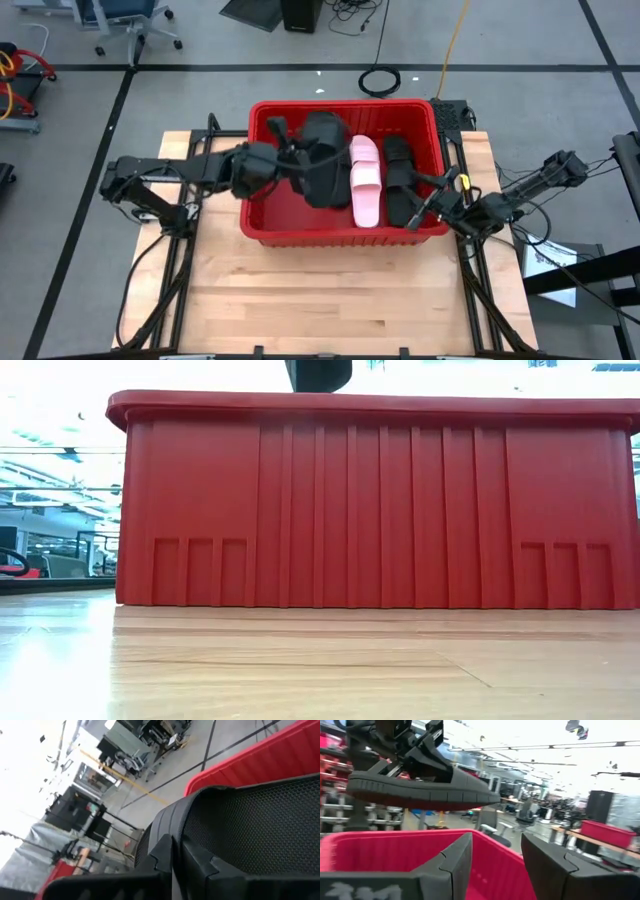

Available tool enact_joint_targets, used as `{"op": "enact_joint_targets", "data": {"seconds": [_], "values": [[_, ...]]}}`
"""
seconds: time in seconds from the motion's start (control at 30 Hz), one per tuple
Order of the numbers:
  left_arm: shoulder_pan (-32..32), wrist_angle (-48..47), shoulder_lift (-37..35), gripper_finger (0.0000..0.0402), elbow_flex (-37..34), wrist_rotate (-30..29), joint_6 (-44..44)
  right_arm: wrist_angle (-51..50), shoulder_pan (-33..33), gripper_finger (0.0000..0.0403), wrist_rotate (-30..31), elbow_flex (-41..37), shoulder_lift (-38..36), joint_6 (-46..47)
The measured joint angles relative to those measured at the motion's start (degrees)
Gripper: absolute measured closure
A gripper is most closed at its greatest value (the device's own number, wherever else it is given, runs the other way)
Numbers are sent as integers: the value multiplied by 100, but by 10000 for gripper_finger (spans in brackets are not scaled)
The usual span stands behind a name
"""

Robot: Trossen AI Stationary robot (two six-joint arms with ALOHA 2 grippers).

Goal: Pick and place slides into bin
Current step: Put the black slide into the red organizer bin

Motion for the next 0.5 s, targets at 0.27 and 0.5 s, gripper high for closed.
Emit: {"op": "enact_joint_targets", "data": {"seconds": [0.27,0.5], "values": [[643,-344,173,394,0,715,-565,-12,-586,243,-1,0,-109,-511],[850,-506,639,382,-2,1155,-826,-16,-1038,243,-16,0,-111,-805]]}}
